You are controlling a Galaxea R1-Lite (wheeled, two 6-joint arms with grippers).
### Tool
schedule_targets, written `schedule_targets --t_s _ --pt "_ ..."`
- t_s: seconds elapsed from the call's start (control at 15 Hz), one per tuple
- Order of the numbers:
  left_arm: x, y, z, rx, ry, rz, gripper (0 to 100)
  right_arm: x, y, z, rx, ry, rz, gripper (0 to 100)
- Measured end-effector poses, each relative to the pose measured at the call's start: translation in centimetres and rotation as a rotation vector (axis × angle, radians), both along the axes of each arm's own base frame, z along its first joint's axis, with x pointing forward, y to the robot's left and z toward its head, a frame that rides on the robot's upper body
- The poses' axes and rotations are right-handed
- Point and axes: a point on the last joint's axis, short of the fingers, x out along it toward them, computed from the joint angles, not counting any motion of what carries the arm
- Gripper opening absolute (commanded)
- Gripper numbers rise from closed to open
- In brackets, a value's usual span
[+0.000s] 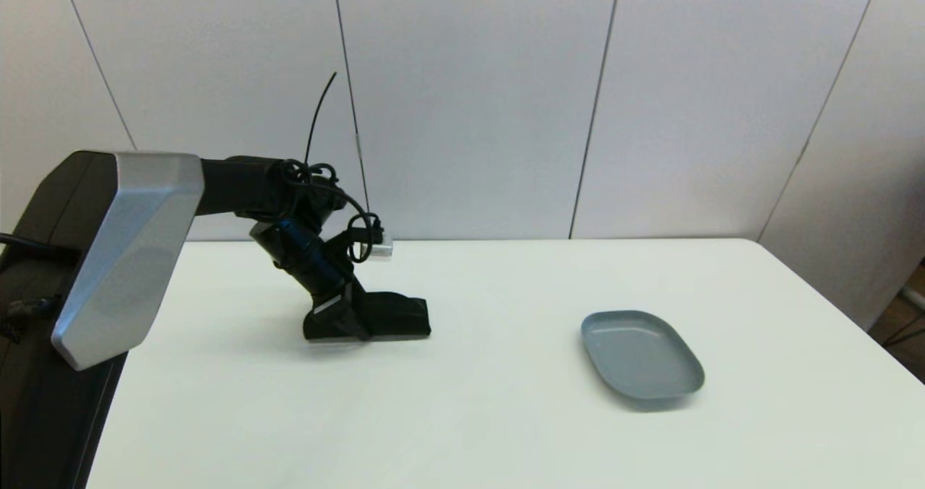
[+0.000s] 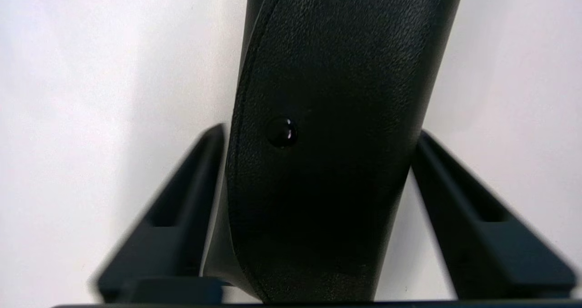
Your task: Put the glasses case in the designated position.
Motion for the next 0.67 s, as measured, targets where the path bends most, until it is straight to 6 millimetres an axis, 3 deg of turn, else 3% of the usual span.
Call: schedule_targets --t_s 0.4,0.67 --pt "0.0 0.3 0.1 -0.001 0.0 0.009 0 0.0 0.0 0.0 0.0 0.0 0.0 100" --pt "-0.2 1.0 1.3 -0.012 -0.002 0.07 0 0.0 0.0 0.0 0.0 0.0 0.001 100"
